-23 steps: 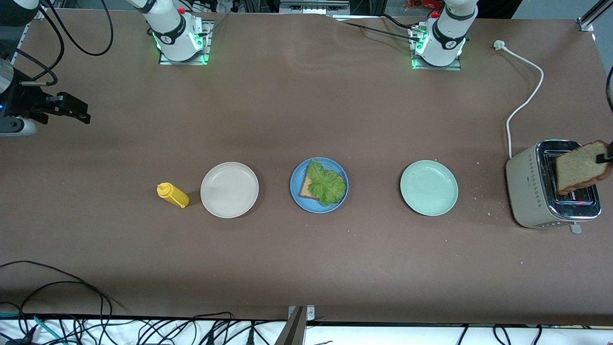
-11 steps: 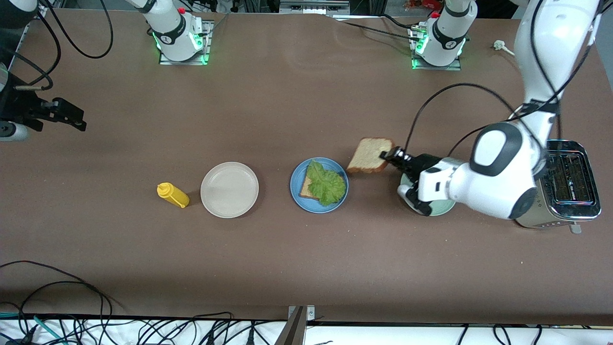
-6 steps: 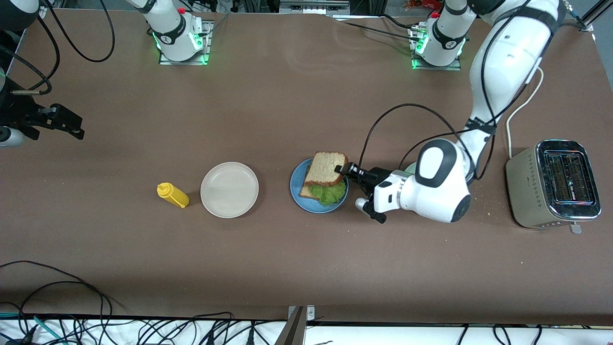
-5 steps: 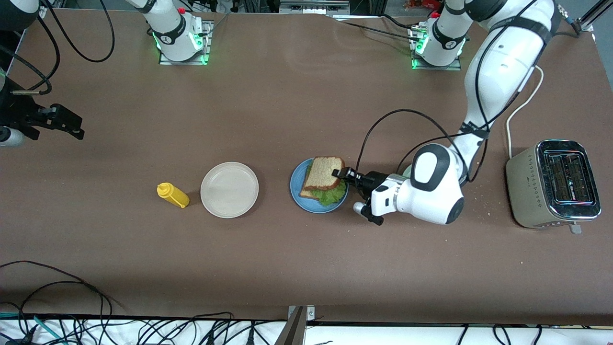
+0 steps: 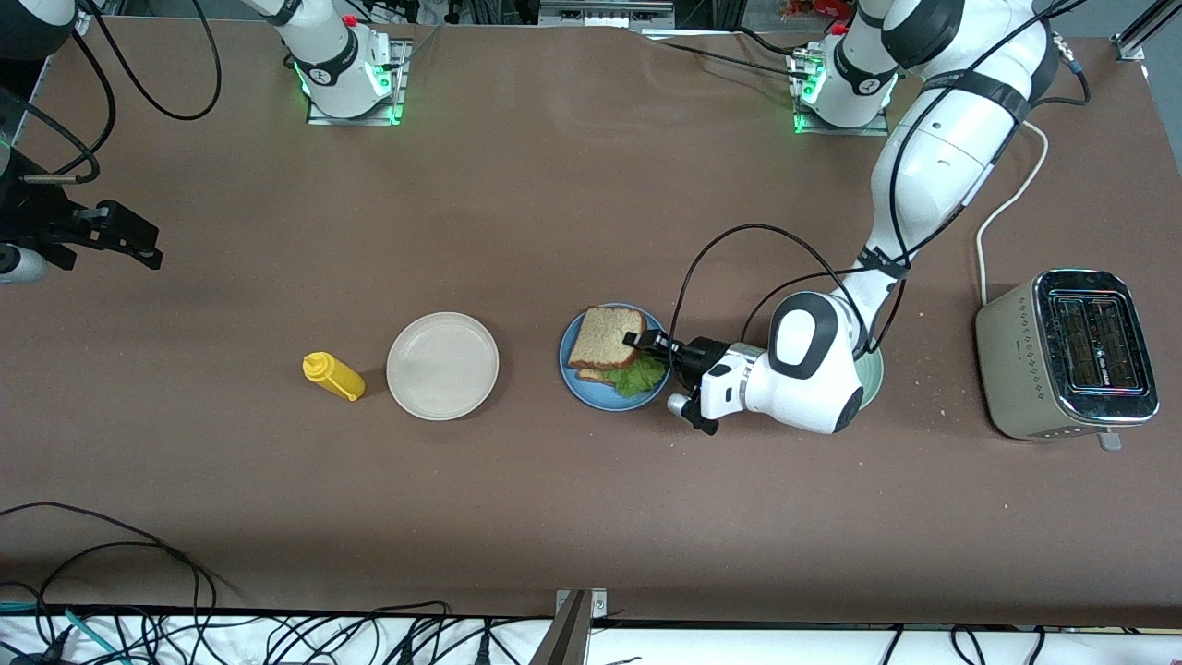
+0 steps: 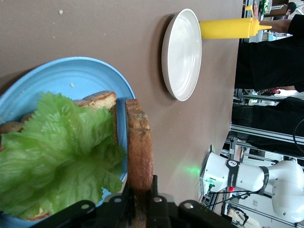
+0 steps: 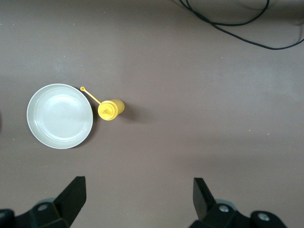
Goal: Make sandwich in blue plate with both arms
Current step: 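Lower the bread slice onto the lettuce with the left gripper, then open the left gripper and release the bread slice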
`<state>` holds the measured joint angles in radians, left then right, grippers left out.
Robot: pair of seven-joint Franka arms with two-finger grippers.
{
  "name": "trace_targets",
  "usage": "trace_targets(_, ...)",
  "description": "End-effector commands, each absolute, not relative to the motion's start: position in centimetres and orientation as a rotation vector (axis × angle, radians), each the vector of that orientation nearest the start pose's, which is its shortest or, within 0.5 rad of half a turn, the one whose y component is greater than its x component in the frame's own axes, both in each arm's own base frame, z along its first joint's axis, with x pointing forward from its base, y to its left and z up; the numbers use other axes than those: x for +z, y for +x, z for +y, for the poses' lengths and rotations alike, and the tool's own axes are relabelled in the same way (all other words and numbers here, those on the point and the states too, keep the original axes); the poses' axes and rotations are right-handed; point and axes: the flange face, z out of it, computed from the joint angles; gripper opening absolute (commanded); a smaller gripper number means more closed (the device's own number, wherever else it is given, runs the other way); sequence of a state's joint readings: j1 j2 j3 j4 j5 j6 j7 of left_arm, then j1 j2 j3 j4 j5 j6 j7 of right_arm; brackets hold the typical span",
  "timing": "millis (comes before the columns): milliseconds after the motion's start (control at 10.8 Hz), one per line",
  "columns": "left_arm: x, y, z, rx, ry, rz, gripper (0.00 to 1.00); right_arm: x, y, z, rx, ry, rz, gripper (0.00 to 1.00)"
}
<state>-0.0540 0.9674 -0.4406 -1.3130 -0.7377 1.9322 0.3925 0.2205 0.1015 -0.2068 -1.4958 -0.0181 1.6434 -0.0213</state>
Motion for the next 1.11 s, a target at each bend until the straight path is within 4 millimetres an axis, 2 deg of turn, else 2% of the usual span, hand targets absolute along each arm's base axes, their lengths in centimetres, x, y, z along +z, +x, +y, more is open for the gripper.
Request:
trace_targets(0,19.3,65.2,-30.7,-0.357,2.066,-0.374,1.0,61.5,59.4,1.4,-0.089,-3.179,-0.043,1.0)
trace_targets(186,18.8,65.4,-29.5,-0.361,2.088,-0.368,1.0,61.5,59.4,1.4,-0.089,-3.175,-0.04,1.0)
trace_targets(278,19.1,65.5,-29.1,-0.357,2.139,-0.42,1.0,61.5,59.4,1.5,-0.089,-3.161,-0.037,1.0)
trace_targets(557,21.6,67.1,-25.0,-0.325,2.303,-0.567,1.0,61.5,59.4,1.3,-0.088,-3.149,-0.029,1.0)
trace_targets(649,23.0,67.4,-23.5,-0.326,2.351,-0.622,1.0,61.5,59.4,1.3,-0.088,-3.149,-0.029,1.0)
trace_targets(742,25.4,67.9,-21.6,-0.313,2.406,-0.677,1.0,61.5,59.4,1.2,-0.088,-3.149,-0.026,1.0)
trace_targets(835,27.9,68.0,-20.5,-0.317,2.43,-0.71,1.0,61.5,59.4,1.2,-0.088,-3.149,-0.026,1.0)
trace_targets(1020,33.6,68.2,-16.8,-0.287,2.565,-0.803,1.0,61.5,59.4,1.2,-0.088,-3.149,-0.026,1.0)
